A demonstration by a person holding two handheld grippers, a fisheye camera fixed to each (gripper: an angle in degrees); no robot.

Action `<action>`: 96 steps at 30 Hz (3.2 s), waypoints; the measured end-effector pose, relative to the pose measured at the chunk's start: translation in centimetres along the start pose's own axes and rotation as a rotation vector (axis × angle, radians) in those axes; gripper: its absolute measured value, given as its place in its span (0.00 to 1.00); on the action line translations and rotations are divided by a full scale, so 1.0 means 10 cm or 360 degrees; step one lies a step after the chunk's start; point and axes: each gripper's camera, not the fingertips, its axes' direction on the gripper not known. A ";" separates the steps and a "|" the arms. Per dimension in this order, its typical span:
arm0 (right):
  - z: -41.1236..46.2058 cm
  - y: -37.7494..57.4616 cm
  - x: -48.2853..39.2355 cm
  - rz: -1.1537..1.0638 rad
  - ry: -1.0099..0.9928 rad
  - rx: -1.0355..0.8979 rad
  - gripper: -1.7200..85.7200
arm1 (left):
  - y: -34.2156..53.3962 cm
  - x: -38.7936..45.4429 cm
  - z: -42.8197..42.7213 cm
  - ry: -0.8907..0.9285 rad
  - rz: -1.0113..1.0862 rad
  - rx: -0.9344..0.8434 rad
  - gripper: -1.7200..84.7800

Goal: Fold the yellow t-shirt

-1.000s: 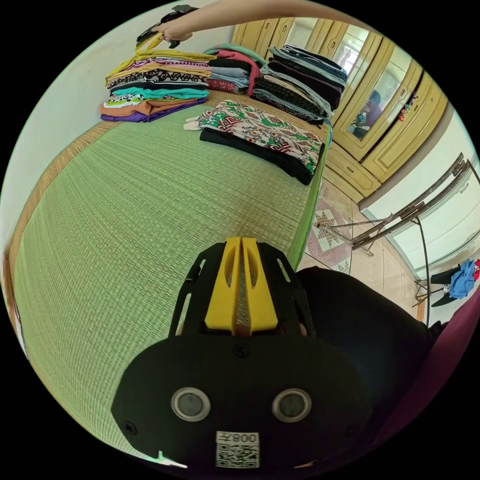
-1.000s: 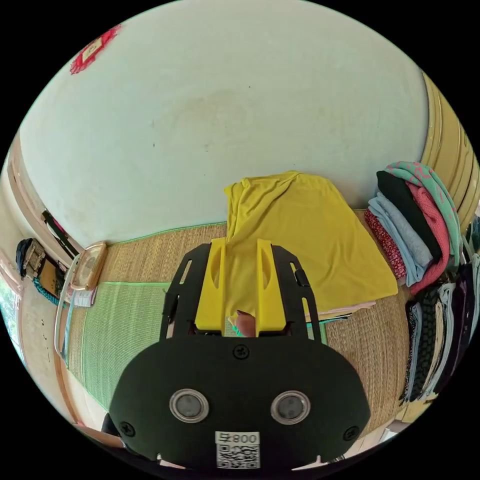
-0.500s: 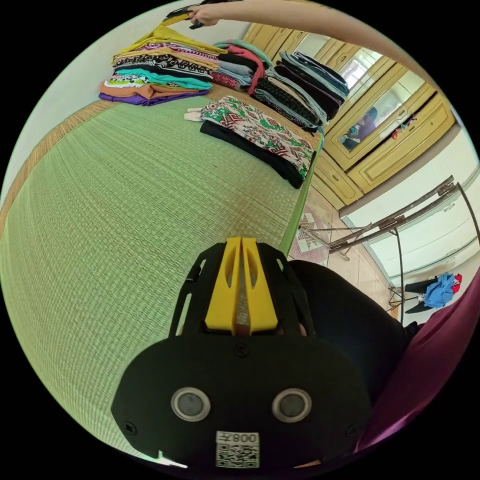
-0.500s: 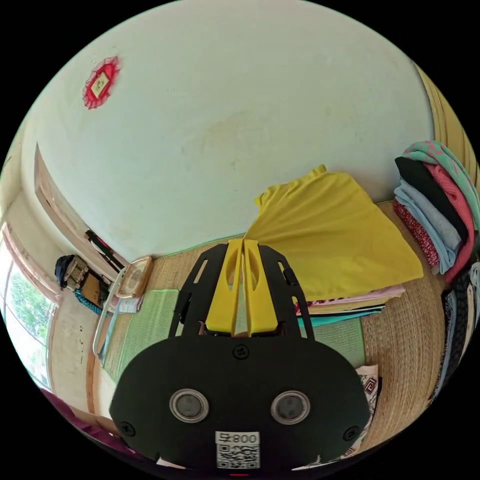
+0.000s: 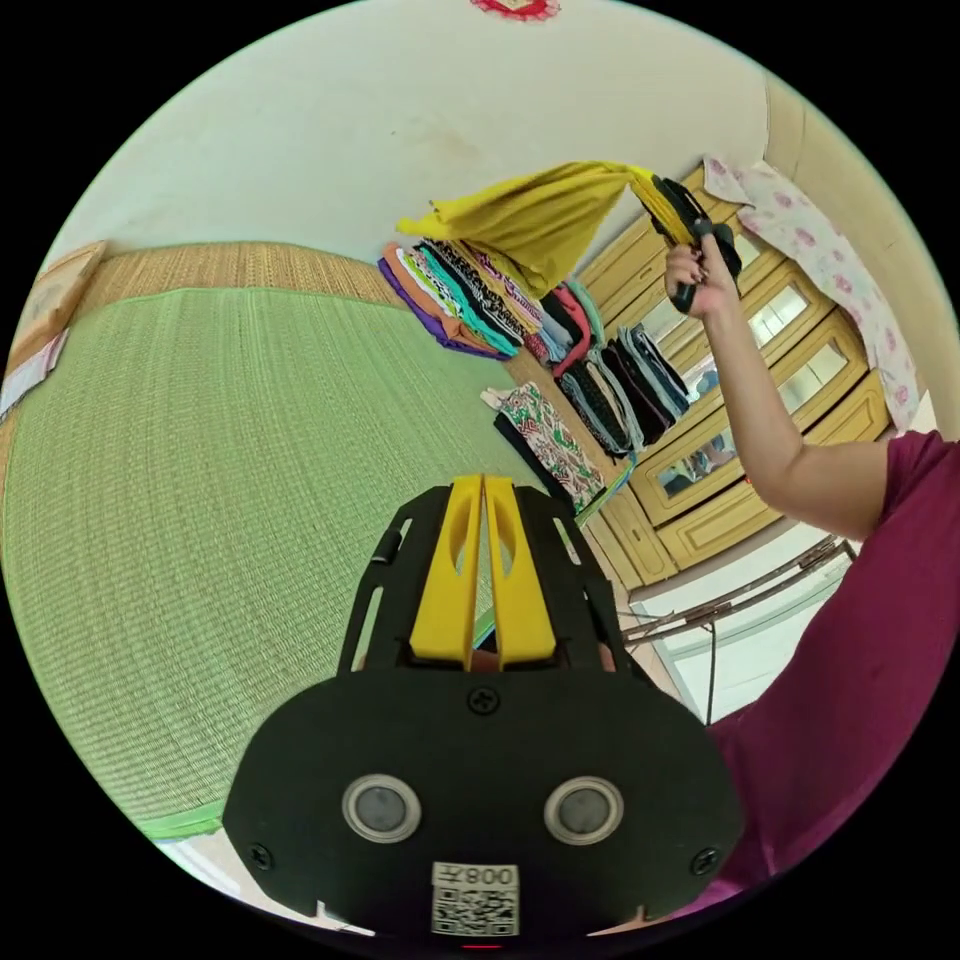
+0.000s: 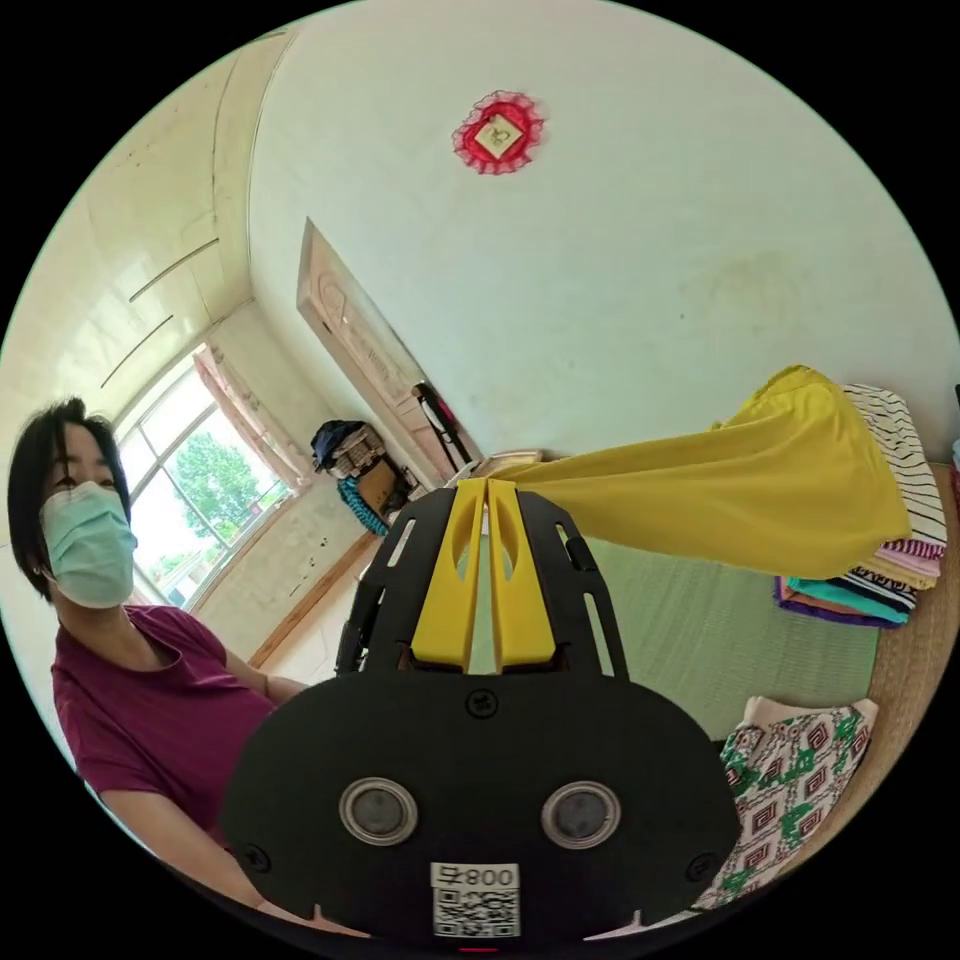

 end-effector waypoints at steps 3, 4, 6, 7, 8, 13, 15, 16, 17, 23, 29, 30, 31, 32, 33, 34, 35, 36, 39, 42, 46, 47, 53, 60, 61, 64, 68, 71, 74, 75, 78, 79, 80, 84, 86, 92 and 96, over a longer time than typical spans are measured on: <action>0.18 0.39 -0.35 0.0049 -0.0155 -0.0130 0.02 | 0.12 -0.17 -0.59 0.0058 -0.0090 0.0102 0.03; 0.25 0.56 -0.44 0.0098 -0.0232 -0.0154 0.02 | 0.21 -0.24 -0.80 0.0071 -0.0118 0.0128 0.04; 0.38 0.80 -0.56 0.0165 -0.0318 -0.0228 0.02 | 0.37 -0.35 -1.08 0.0090 -0.0182 0.0131 0.05; 0.44 0.94 -0.65 0.0203 -0.0333 -0.0270 0.02 | 0.50 -0.43 -1.25 0.0111 -0.0229 0.0132 0.06; 0.49 1.08 -0.74 0.0233 -0.0347 -0.0299 0.02 | 0.56 -0.46 -1.33 0.0122 -0.0243 0.0135 0.06; 0.37 1.56 -0.98 0.0360 -0.0549 -0.0358 0.02 | 1.12 -0.74 -1.89 0.0148 -0.0414 0.0146 0.09; 0.16 1.68 -1.05 0.0394 -0.0529 -0.0309 0.02 | 1.26 -0.85 -2.00 0.0178 -0.0480 0.0169 0.09; 0.02 1.74 -1.10 0.0408 -0.0527 -0.0286 0.02 | 1.32 -0.92 -2.04 0.0203 -0.0517 0.0171 0.09; -0.12 1.77 -1.16 0.0411 -0.0518 -0.0273 0.02 | 1.33 -0.95 -2.04 0.0214 -0.0528 0.0170 0.09; -0.78 1.86 -1.28 0.0463 -0.0323 -0.0173 0.02 | 0.88 -1.16 -1.81 0.0303 -0.0450 0.0088 0.09; -1.22 1.88 -1.14 0.0564 -0.0141 -0.0067 0.02 | -0.02 -1.57 -1.20 0.0387 -0.0482 -0.0031 0.10; -1.24 1.88 -1.11 0.0579 -0.0109 -0.0072 0.02 | -0.18 -1.68 -1.07 0.0415 -0.0517 -0.0056 0.10; -1.30 1.91 -1.02 0.0633 -0.0058 -0.0069 0.02 | -0.33 -1.79 -0.95 0.0412 -0.0559 -0.0079 0.10; -1.36 1.95 -0.90 0.0691 -0.0014 -0.0061 0.02 | -0.40 -1.84 -0.90 0.0405 -0.0571 -0.0090 0.10; -1.39 1.98 -0.84 0.0728 0.0011 -0.0057 0.02 | -0.52 -1.93 -0.80 0.0372 -0.0591 -0.0128 0.10; -1.47 2.06 -0.69 0.0826 0.0066 -0.0024 0.02 | -0.64 -2.01 -0.72 0.0330 -0.0613 -0.0161 0.11; -1.55 2.15 -0.54 0.0912 0.0088 0.0020 0.02 | -0.70 -2.05 -0.68 0.0316 -0.0621 -0.0172 0.11; -1.58 2.19 -0.46 0.0958 0.0094 0.0038 0.02 | -0.82 -2.12 -0.62 0.0296 -0.0638 -0.0193 0.11; -1.73 2.40 -0.12 0.1169 0.0133 0.0138 0.02 | -1.11 -2.27 -0.47 0.0234 -0.0669 -0.0234 0.12; -1.79 2.53 0.15 0.1340 0.0164 0.0212 0.02 | -1.40 -2.37 -0.29 0.0163 -0.0647 -0.0303 0.13; -1.79 2.59 0.41 0.1509 0.0206 0.0282 0.02 | -1.68 -2.50 -0.04 0.0148 -0.0683 -0.0365 0.12; -1.78 2.57 0.44 0.1548 0.0242 0.0289 0.02 | -1.70 -2.51 -0.01 0.0152 -0.0685 -0.0381 0.11; -1.81 2.29 0.39 0.1608 0.0665 0.0178 0.03 | -1.84 -2.47 0.09 0.0230 -0.0682 -0.0400 0.05; -0.68 1.25 -0.02 0.1101 0.0772 -0.0263 0.07 | -2.05 -2.07 -0.28 0.0348 -0.0580 -0.0264 0.04; -0.23 1.05 -0.11 0.0967 0.0709 -0.0404 0.09 | -2.09 -1.99 -0.33 0.0357 -0.0567 -0.0262 0.04; 0.88 0.70 -0.44 0.0601 0.0639 -0.0771 0.11 | -2.18 -1.79 -0.47 0.0357 -0.0544 -0.0254 0.03; 1.87 0.60 -0.92 0.0149 0.0841 -0.1180 0.12 | -2.27 -1.58 -0.61 0.0350 -0.0526 -0.0249 0.03; 2.20 0.65 -1.18 -0.0011 0.0926 -0.1332 0.12 | -2.32 -1.39 -0.69 0.0346 -0.0516 -0.0255 0.03; 2.33 0.69 -1.30 -0.0022 0.0972 -0.1420 0.12 | -2.35 -1.19 -0.77 0.0343 -0.0510 -0.0251 0.03; 2.35 0.70 -1.31 -0.0025 0.1003 -0.1431 0.11 | -2.36 -1.11 -0.80 0.0346 -0.0509 -0.0248 0.03; 2.33 0.67 -1.41 -0.0020 0.1089 -0.1405 0.07 | -2.39 -0.89 -0.91 0.0347 -0.0514 -0.0234 0.03; 2.31 0.65 -1.45 -0.0016 0.1116 -0.1405 0.05 | -2.40 -0.80 -0.97 0.0352 -0.0514 -0.0223 0.03; 2.28 0.64 -1.51 -0.0021 0.1124 -0.1404 0.04 | -2.41 -0.75 -1.00 0.0354 -0.0514 -0.0216 0.03; 2.04 0.58 -1.71 -0.0005 0.1177 -0.1364 0.02 | -2.47 -0.38 -1.30 0.0376 -0.0493 -0.0155 0.03; 1.72 0.47 -1.89 0.0018 0.1201 -0.1259 0.02 | -2.49 -0.21 -1.47 0.0398 -0.0483 -0.0120 0.03; 0.47 0.08 -2.57 -0.0001 0.1388 -0.0814 0.02 | -2.51 0.53 -2.18 0.0517 -0.0414 0.0045 0.03; -0.36 -0.06 -3.02 -0.0012 0.1389 -0.0480 0.02 | -2.48 1.20 -2.82 0.0584 -0.0316 0.0221 0.03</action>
